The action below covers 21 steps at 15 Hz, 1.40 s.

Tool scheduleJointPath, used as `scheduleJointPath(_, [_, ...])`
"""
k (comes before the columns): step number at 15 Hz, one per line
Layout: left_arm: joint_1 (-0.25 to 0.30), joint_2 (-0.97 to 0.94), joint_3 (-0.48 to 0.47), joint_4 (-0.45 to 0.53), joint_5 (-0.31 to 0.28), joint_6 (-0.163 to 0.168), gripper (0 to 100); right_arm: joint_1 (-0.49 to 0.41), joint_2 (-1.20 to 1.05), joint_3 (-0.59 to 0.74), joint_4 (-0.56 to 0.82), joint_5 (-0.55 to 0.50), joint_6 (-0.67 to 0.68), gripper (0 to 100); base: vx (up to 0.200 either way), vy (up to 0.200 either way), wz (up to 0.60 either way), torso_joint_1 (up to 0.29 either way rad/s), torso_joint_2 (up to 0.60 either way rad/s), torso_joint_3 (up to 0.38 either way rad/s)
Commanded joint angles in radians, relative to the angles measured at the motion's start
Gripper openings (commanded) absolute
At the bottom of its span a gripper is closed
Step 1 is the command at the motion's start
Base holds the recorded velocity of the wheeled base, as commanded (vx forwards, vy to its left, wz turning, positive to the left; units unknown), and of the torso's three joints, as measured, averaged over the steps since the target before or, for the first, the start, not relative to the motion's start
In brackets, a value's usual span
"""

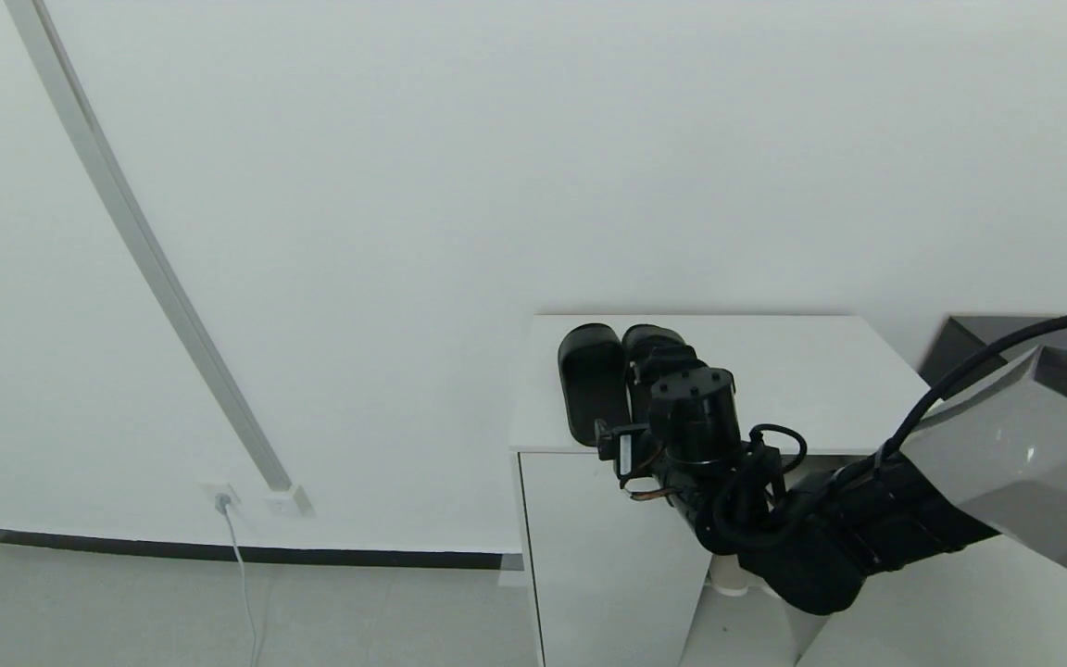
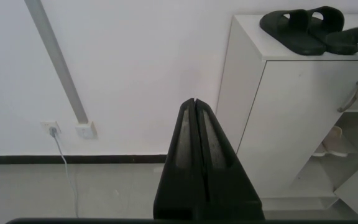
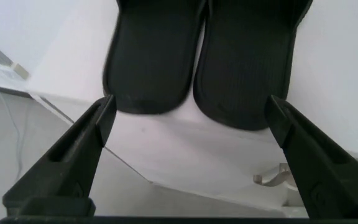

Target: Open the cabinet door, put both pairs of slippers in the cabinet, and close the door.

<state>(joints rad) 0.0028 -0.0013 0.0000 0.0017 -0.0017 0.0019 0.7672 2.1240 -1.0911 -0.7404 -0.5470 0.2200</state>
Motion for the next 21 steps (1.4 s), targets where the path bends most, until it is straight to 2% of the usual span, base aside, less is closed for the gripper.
scheduleJointPath(1, [0.0, 0.001, 0.0, 0.0, 0.0, 0.0, 0, -0.002, -0.009, -0.033, 0.007, -0.001, 0.004, 100, 0.0, 0.0, 0.0, 0.0, 0.0, 0.0])
scheduleJointPath(5, [0.0, 0.001, 0.0, 0.0, -0.001, 0.0, 0, -0.006, 0.019, -0.032, 0.001, 0.001, 0.012, 100, 0.0, 0.0, 0.0, 0.0, 0.0, 0.0])
scheduleJointPath(14, [0.0, 0.001, 0.0, 0.0, -0.003, -0.002, 0, -0.008, 0.045, -0.024, -0.031, -0.002, 0.015, 100, 0.2, 0.0, 0.0, 0.003, 0.0, -0.001])
scheduleJointPath(21, [0.0, 0.001, 0.0, 0.0, -0.003, -0.002, 0, -0.028, 0.105, -0.072, -0.073, -0.001, -0.022, 100, 0.0, 0.0, 0.0, 0.0, 0.0, 0.0])
